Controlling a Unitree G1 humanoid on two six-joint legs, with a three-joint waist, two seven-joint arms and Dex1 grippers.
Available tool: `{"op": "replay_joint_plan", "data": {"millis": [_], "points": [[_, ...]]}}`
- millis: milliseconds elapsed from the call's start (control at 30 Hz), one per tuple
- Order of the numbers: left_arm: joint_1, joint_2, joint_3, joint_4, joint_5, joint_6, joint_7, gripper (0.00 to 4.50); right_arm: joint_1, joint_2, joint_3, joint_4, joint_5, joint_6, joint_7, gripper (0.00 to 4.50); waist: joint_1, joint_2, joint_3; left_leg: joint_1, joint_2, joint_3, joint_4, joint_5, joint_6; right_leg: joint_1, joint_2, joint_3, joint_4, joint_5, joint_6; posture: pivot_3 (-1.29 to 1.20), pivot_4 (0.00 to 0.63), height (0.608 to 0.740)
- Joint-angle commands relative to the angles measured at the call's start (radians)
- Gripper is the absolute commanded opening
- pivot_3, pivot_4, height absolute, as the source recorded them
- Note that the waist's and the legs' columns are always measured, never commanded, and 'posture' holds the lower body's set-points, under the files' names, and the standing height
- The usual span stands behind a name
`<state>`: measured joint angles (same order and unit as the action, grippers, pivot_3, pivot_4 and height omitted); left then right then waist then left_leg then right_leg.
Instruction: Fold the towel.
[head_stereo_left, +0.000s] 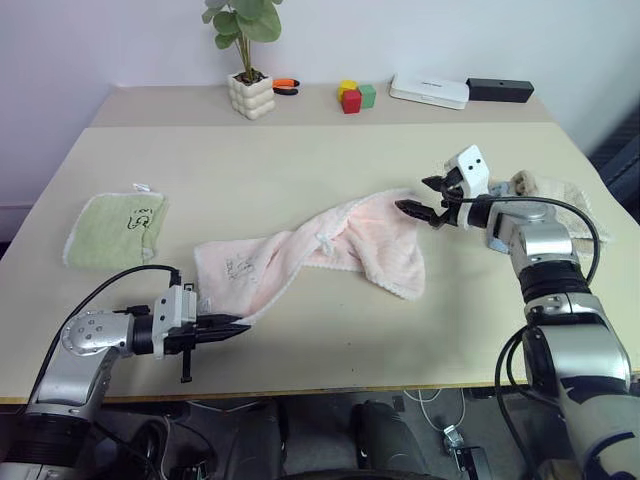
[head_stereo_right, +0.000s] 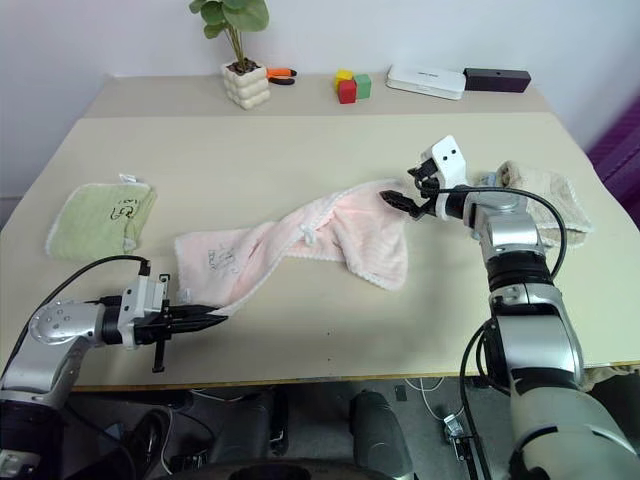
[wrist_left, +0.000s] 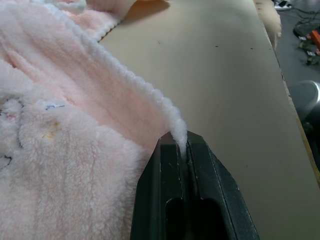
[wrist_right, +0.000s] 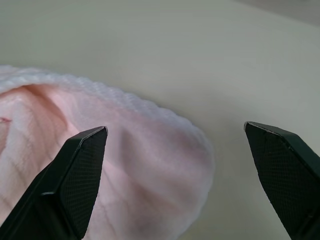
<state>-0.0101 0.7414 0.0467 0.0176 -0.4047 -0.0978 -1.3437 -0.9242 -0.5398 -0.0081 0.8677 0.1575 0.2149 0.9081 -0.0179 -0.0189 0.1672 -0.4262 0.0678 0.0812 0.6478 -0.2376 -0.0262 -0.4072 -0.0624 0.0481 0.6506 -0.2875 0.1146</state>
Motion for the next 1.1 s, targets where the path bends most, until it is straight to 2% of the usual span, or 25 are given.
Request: {"op": "replay_joint_plan", "data": {"millis": [33,267,367,600,633,767,933,1033,1100], "points": [[0.006,-0.001,0.002,-0.037,-0.004,-0.009,0.007,0.05,-0.077,0.028,-0.015,0.117,-0.019,-0.046,-0.031,4.5,-0.002,0.0,0.0,0.0,0.0,0.0,0.0,0.0,0.0,0.0,0.0,0.0,0.0,0.0,0.0,0.0,0.15,0.735],[0.029,0.004,0.007,-0.067,-0.006,-0.003,0.02,0.05,-0.134,0.047,-0.022,0.264,-0.041,-0.073,-0.003,4.5,-0.002,0.0,0.0,0.0,0.0,0.0,0.0,0.0,0.0,0.0,0.0,0.0,0.0,0.0,0.0,0.0,0.15,0.735],[0.034,0.004,0.006,-0.075,-0.006,-0.003,0.025,0.0,-0.156,0.055,-0.039,0.292,-0.032,-0.085,-0.011,3.68,-0.003,0.001,0.0,0.0,0.0,0.0,0.0,0.0,0.0,0.0,0.0,0.0,0.0,0.0,0.0,0.0,0.15,0.735],[0.034,0.004,0.006,-0.075,-0.009,-0.002,0.031,0.0,-0.158,0.048,-0.073,0.277,-0.011,-0.089,0.036,0.31,-0.002,0.001,0.001,0.0,0.0,0.0,-0.001,0.0,0.0,0.0,0.0,0.0,0.0,0.0,0.0,0.0,0.15,0.735],[0.033,0.004,0.007,-0.074,-0.009,-0.003,0.032,0.0,-0.155,0.046,-0.08,0.271,-0.006,-0.089,0.044,0.08,-0.002,0.001,0.001,0.0,0.0,0.0,0.0,0.0,0.0,0.0,0.0,0.0,0.0,0.0,0.0,0.0,0.15,0.735],[0.027,0.0,0.019,-0.071,-0.019,0.004,0.044,0.0,-0.118,0.032,-0.081,0.199,0.001,-0.112,0.1,0.08,-0.002,0.001,0.001,0.0,0.0,0.0,0.0,0.0,0.0,0.0,0.0,0.0,0.0,0.0,0.0,0.0,0.15,0.735],[-0.076,-0.02,0.095,0.006,-0.071,0.07,0.131,0.0,-0.016,-0.011,-0.072,-0.017,0.005,-0.174,0.156,0.08,0.005,0.001,0.001,0.0,0.0,0.0,0.0,0.0,0.0,0.0,0.0,0.0,0.0,0.0,0.0,0.0,0.15,0.735],[-0.266,-0.039,0.157,0.158,-0.054,0.072,0.252,0.0,0.023,-0.042,-0.065,-0.111,-0.019,-0.205,0.128,0.08,0.006,0.001,0.001,0.0,0.0,-0.001,0.001,0.0,0.0,0.0,0.0,0.0,0.001,0.0,0.001,0.0,0.15,0.735],[-0.42,-0.045,0.147,0.287,-0.015,0.057,0.287,0.0,-0.013,-0.032,-0.07,-0.09,-0.027,-0.244,0.084,0.08,0.006,0.001,0.001,0.0,0.0,-0.001,0.001,0.0,0.0,0.0,0.0,0.0,0.001,0.0,0.001,0.0,0.15,0.735]]}}
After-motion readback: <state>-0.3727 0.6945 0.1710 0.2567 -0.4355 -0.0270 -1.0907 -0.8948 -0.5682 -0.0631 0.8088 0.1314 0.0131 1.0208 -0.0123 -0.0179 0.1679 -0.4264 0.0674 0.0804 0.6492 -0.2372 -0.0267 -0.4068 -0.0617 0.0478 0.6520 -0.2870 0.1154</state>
